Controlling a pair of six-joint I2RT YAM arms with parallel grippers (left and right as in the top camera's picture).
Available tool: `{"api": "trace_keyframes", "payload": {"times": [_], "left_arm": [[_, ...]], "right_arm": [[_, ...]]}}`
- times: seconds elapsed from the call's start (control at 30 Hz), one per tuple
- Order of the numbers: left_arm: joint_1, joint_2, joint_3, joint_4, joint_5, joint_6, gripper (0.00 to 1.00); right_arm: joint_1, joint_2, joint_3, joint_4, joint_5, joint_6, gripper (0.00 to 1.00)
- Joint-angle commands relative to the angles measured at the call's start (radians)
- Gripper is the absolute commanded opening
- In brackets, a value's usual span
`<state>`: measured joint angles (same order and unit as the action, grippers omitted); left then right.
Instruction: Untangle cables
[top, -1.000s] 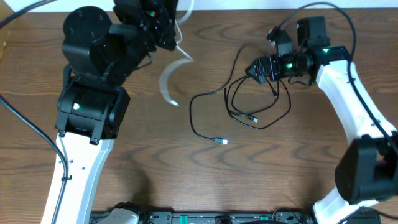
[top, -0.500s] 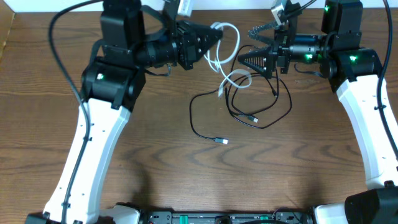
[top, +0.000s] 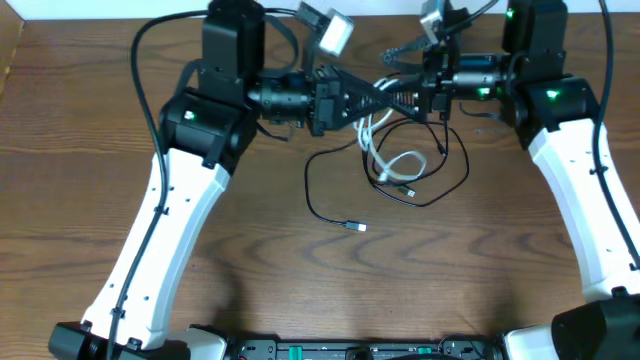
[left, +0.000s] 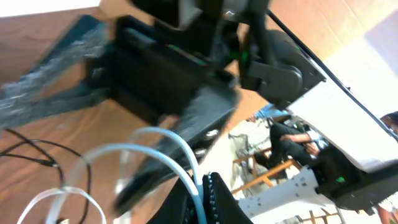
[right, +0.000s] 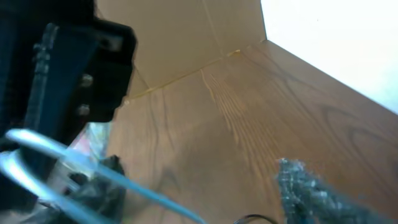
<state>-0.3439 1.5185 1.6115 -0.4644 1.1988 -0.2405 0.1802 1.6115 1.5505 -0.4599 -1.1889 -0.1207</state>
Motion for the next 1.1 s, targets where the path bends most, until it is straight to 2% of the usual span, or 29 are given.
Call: {"api": "trace_keyframes", "payload": {"times": [0.0, 0.07, 0.1, 0.13, 0.17, 0.2, 0.23, 0.3, 0.5, 0.53, 0.63, 0.73, 0.83, 1.07], "left_arm": [[-0.007, -0.005, 0.008, 0.006, 0.032, -0.009, 0.08], [-0.007, -0.005, 0.008, 0.006, 0.032, -0.009, 0.08], [-0.005, -0.005, 0.008, 0.006, 0.031, -0.009, 0.08], [-0.004, -0.005, 0.008, 0.006, 0.02, -0.009, 0.07], [-0.004, -0.005, 0.008, 0.006, 0.006, -0.008, 0.08], [-0.004, -0.005, 0.008, 0.006, -0.012, -0.008, 0.16], [-0.004, -0.005, 0.008, 0.006, -0.042, -0.008, 0.31], [-0.004, -0.005, 0.008, 0.005, -0.09, -0.008, 0.43], [-0.004, -0.005, 0.008, 0.009, -0.12, -0.004, 0.43], [-0.004, -0.005, 0.008, 0.009, -0.12, -0.004, 0.47], [-0.004, -0.005, 0.008, 0.008, -0.159, -0.004, 0.66], [-0.004, -0.005, 0.008, 0.008, -0.212, -0.004, 0.7], [-0.004, -0.005, 0.008, 0.008, -0.225, 0.002, 0.72], [-0.004, -0.005, 0.007, 0.008, -0.227, 0.03, 0.72]], "right_arm": [[0.01, 0.012, 0.007, -0.004, 0.023, -0.007, 0.47], [0.008, 0.012, 0.007, -0.004, 0.05, 0.01, 0.25], [0.008, 0.012, 0.007, -0.004, 0.077, 0.031, 0.18], [0.008, 0.012, 0.007, -0.004, 0.121, 0.061, 0.01], [0.007, 0.012, 0.007, -0.004, 0.167, 0.1, 0.01], [0.005, 0.012, 0.007, -0.004, 0.185, 0.115, 0.01], [0.001, 0.012, 0.007, -0.002, 0.21, 0.145, 0.01], [-0.012, 0.012, 0.007, 0.0, 0.226, 0.186, 0.01], [-0.043, 0.012, 0.007, -0.003, 0.226, 0.238, 0.01], [-0.045, 0.012, 0.007, 0.001, 0.226, 0.241, 0.01], [-0.067, 0.011, 0.009, 0.135, 0.257, 0.365, 0.01], [-0.112, 0.011, 0.056, 0.208, 0.306, 0.476, 0.01], [-0.158, 0.011, 0.133, 0.182, 0.363, 0.488, 0.01], [-0.327, 0.012, 0.385, -0.084, 0.616, 0.403, 0.01]]}}
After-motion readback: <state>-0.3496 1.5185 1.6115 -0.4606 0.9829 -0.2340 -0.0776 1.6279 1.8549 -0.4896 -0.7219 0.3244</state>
